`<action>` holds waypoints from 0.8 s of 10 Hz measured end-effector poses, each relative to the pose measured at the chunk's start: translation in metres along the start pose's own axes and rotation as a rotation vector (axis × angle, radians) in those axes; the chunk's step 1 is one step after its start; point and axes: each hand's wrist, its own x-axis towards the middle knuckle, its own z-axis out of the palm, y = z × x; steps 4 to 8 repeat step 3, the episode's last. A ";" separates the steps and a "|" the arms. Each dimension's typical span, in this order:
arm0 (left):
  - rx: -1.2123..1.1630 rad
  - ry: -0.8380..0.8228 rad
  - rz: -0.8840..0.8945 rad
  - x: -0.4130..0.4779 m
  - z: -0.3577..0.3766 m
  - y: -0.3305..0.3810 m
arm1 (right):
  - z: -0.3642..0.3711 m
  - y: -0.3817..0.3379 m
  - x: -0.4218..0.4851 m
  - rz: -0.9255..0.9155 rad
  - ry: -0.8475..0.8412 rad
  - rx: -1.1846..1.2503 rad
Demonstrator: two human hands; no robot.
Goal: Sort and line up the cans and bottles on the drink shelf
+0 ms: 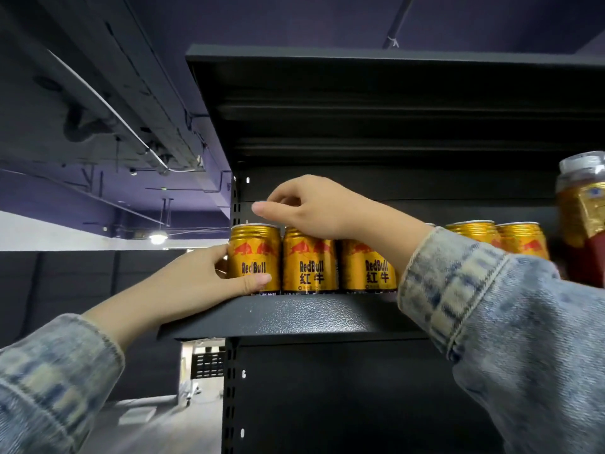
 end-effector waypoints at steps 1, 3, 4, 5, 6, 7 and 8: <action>0.088 0.042 0.036 -0.013 0.002 0.009 | -0.011 0.003 -0.033 -0.034 0.213 0.022; 0.238 0.351 0.003 -0.046 0.014 0.012 | -0.039 0.008 -0.138 -0.083 0.434 0.144; 0.238 0.351 0.003 -0.046 0.014 0.012 | -0.039 0.008 -0.138 -0.083 0.434 0.144; 0.238 0.351 0.003 -0.046 0.014 0.012 | -0.039 0.008 -0.138 -0.083 0.434 0.144; 0.238 0.351 0.003 -0.046 0.014 0.012 | -0.039 0.008 -0.138 -0.083 0.434 0.144; 0.238 0.351 0.003 -0.046 0.014 0.012 | -0.039 0.008 -0.138 -0.083 0.434 0.144; 0.238 0.351 0.003 -0.046 0.014 0.012 | -0.039 0.008 -0.138 -0.083 0.434 0.144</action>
